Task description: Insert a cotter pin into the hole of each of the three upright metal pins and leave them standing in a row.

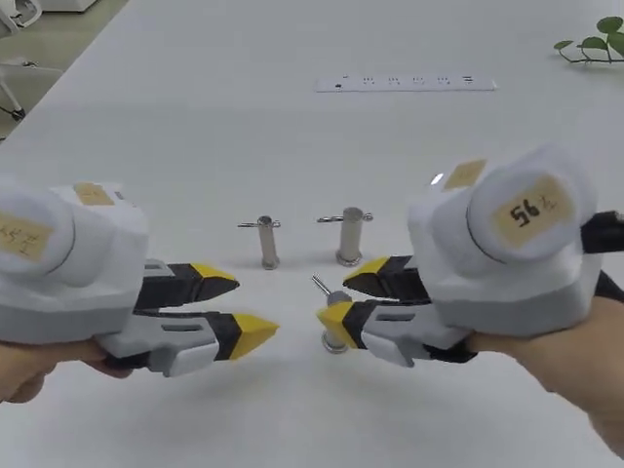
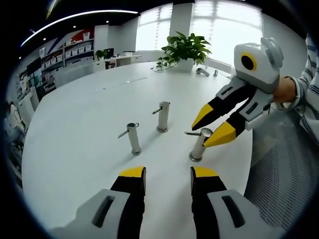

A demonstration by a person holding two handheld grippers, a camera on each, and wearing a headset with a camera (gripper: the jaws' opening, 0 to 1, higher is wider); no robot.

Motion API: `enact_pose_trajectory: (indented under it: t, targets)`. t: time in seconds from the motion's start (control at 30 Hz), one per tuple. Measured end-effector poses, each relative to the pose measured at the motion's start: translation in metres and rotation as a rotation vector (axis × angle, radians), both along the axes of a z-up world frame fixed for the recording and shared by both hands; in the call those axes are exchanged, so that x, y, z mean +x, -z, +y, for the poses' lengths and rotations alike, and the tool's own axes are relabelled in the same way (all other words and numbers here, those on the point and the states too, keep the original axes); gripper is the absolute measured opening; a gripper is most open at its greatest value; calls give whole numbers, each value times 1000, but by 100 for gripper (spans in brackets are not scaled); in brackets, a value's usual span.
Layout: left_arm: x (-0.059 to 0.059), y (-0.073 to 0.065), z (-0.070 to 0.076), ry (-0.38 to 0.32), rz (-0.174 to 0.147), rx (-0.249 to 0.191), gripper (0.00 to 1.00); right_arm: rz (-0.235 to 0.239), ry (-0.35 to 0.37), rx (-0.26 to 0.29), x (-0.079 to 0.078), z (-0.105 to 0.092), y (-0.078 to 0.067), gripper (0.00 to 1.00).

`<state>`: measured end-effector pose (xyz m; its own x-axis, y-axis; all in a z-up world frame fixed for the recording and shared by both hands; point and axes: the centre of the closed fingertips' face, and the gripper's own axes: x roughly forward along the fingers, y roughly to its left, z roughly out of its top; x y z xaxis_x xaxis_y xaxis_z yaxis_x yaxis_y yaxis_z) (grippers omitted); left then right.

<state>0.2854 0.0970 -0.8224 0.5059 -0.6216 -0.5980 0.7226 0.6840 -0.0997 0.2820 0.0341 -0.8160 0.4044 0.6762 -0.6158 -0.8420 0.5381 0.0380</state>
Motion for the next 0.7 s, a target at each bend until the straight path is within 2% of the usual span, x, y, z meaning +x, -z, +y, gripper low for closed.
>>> enact_pose_trajectory:
  t: [0.07, 0.2, 0.37, 0.43, 0.47, 0.7]
  targets:
    - [2, -3, 3, -9, -11, -1, 35, 11, 37, 22, -2, 2, 1, 16]
    - [4, -5, 8, -20, -23, -5, 35, -5, 79, 9, 0, 0, 1, 16]
    - [10, -6, 18, -60, -44, -2, 36, -22, 76, -17, 2, -2, 1, 15]
    - [11, -7, 21, -70, -43, -8, 36, 0, 99, -36, 3, -6, 1, 15]
    - [12, -7, 22, -73, -45, -8, 36, 34, 136, -47, 4, -10, 2, 15]
    - [12, -9, 25, -82, -54, -2, 35, 14, 92, -62, 5, -13, 2, 14]
